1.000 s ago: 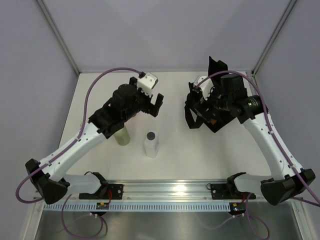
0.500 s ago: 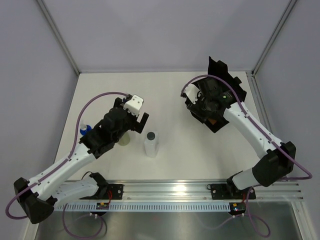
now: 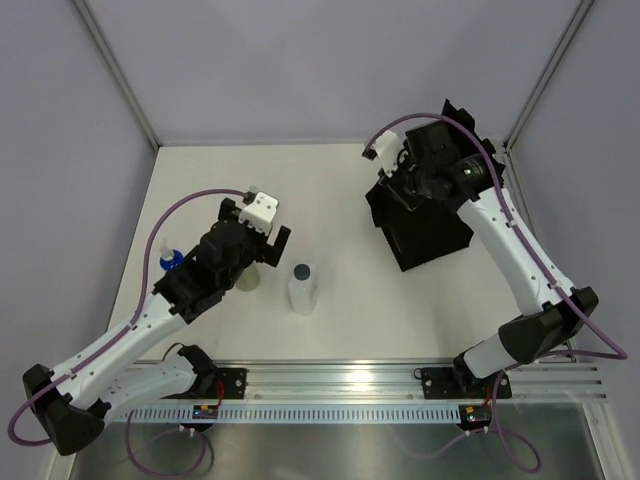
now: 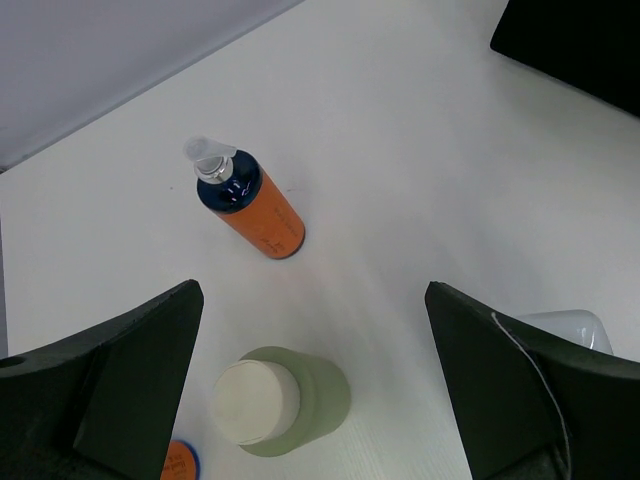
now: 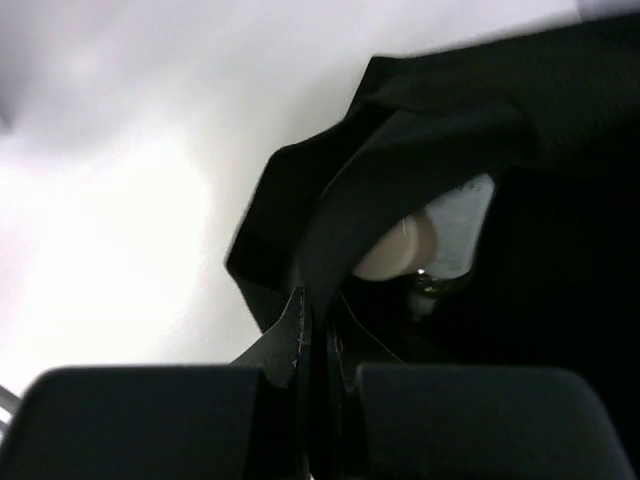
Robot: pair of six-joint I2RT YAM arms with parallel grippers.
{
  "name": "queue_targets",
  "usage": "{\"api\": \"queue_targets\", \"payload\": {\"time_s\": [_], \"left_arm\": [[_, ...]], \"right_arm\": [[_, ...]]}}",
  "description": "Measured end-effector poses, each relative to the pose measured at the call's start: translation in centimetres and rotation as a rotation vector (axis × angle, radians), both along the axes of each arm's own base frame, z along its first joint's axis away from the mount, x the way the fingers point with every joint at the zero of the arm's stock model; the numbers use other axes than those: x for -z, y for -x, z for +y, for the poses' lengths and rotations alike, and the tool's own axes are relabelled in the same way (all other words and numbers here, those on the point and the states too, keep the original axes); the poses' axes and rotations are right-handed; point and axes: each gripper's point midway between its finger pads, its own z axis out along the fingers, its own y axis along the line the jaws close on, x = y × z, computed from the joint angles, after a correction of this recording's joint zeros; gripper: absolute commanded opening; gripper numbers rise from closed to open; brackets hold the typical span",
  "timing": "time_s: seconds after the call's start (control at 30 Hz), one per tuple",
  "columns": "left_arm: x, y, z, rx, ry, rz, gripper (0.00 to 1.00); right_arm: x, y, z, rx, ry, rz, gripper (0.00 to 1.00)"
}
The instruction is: Place the personal care products into the canvas bag
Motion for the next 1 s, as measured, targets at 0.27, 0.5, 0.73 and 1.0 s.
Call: {"api": "queue_targets", "payload": {"time_s": [0.27, 0.5, 0.73, 1.0], "left_arm": [[-0.6, 0.1, 0.2, -0.005, 0.013, -0.016, 0.99], [-1.0, 0.2, 0.4, -0.004, 0.024, -0.027, 0.99], [-1.1, 0.4, 0.5, -0.005, 0.030, -0.034, 0.99], [-2.5, 0.8, 1.1, -0.014, 0.074, -0.078, 0.99]], "right_arm": [[-3.5, -0.1, 2.3, -0.024, -0.147, 0.005, 0.34], [-2.4, 0.1, 3.5, -0.048, -0.177, 0.056, 0.99], [-9.3, 0.5, 3.6, -0.095, -0.256, -0.097, 0.99], [-13.3, 11.4, 7.6, -0.709, -0.447, -0.131, 0.98]]}}
